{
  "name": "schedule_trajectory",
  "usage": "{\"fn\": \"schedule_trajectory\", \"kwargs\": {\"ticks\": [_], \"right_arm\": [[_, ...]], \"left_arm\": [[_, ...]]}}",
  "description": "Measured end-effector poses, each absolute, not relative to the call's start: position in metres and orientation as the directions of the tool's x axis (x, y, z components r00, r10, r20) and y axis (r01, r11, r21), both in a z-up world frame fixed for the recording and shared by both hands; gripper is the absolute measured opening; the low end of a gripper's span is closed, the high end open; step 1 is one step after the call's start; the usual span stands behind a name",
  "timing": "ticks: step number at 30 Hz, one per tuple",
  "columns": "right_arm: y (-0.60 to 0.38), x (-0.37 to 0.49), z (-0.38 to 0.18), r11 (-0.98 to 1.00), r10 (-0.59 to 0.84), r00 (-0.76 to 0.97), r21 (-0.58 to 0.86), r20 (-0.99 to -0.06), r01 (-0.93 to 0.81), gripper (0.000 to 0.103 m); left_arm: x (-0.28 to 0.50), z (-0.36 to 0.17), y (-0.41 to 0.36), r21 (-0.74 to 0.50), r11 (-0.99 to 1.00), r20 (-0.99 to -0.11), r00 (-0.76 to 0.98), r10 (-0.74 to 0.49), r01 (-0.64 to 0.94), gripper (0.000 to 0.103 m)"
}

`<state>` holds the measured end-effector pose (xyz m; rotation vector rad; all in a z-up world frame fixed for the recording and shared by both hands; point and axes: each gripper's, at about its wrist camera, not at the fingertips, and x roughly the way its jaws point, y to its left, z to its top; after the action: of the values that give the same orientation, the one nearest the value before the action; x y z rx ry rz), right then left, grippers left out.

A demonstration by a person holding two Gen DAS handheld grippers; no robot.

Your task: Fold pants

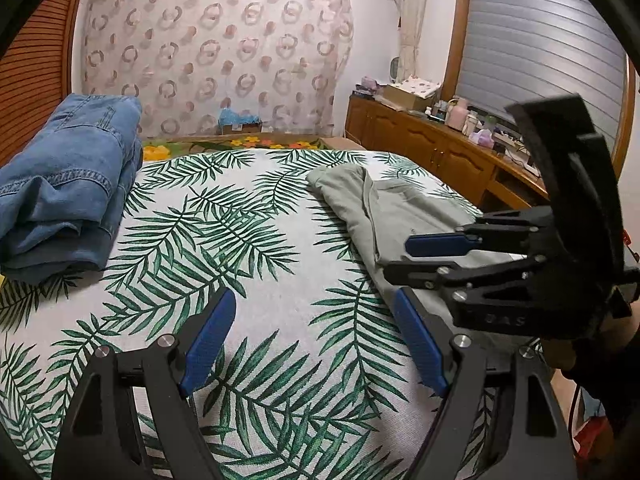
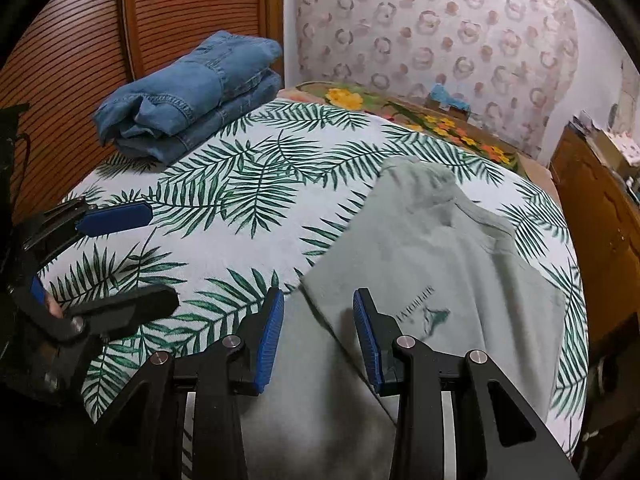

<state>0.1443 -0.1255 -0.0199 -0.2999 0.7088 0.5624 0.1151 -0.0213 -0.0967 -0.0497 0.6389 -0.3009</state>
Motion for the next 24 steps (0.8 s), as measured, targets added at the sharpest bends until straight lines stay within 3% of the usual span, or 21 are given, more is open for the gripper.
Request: {"fn": "schedule_trajectory", "kwargs": {"ticks": [6,24], "right_arm": [[-0.122,0.157,-0.024,0.807,0.379,0.595,-0.061,-0.708,-0.587,0.005],[-0.203,0.164,0.029,0.883,0.364,0.730,-0.035,-0.579,-0.468,0.002]], "left_arm": [[0.114,-0.099,-0.023,-0.133,0.955,-0.586,0.756,-0.291,0.264,0.082],[0.119,-0.104,-0.023,-0.152,0.953,-0.616,0.728,-0.300,0.264,0.082]]}}
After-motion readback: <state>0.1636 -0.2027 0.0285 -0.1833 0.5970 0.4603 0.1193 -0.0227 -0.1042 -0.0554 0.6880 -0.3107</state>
